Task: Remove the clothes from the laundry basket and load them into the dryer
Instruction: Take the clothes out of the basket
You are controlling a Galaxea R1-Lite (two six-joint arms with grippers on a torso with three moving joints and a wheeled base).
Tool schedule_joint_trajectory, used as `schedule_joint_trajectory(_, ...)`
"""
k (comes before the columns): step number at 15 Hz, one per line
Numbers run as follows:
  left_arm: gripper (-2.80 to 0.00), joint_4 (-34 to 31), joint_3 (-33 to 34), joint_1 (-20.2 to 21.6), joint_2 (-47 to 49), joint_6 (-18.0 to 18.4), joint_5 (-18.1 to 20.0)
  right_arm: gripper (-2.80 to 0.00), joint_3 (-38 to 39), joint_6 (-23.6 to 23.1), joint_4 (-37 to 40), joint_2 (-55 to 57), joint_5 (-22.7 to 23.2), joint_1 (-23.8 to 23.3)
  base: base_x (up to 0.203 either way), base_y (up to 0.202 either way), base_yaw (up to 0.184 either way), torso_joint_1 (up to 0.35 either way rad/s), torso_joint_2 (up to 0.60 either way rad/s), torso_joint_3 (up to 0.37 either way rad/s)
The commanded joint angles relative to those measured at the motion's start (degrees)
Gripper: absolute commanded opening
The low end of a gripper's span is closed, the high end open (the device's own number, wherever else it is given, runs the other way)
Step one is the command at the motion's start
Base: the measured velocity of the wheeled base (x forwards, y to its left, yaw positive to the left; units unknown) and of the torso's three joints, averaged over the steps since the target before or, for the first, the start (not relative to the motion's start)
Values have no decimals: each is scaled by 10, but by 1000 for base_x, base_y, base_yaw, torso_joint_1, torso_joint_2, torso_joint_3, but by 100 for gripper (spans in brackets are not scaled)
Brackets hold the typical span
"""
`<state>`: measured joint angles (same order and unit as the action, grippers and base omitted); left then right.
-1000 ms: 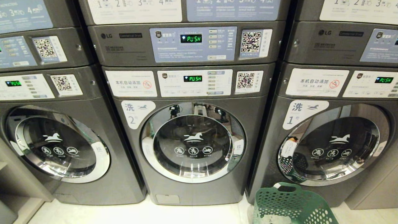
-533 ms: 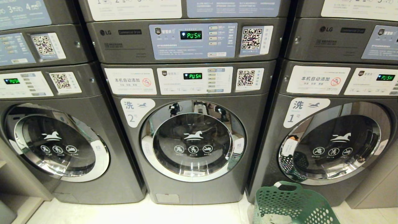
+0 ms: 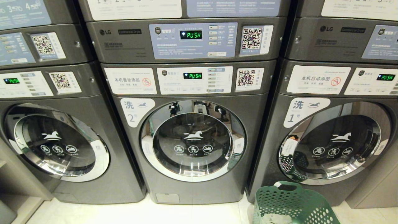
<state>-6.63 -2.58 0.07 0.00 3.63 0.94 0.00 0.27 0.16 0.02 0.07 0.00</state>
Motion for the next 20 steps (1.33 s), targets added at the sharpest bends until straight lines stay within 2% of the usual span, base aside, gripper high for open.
schedule_joint_trajectory(1,-280,0,0,0,1,1,-2,-280,0,-1,0,0,0,0,0,0,0,-2,6,-100)
schedule_joint_trajectory(7,-280,0,0,0,1,-3,-4,-280,0,-41,1,0,7,0,0,0,0,0,3,-177)
schedule_joint_trajectory(20,-280,0,0,0,1,-15,-8,-280,0,-21,1,0,8,0,0,0,0,3,4,-197)
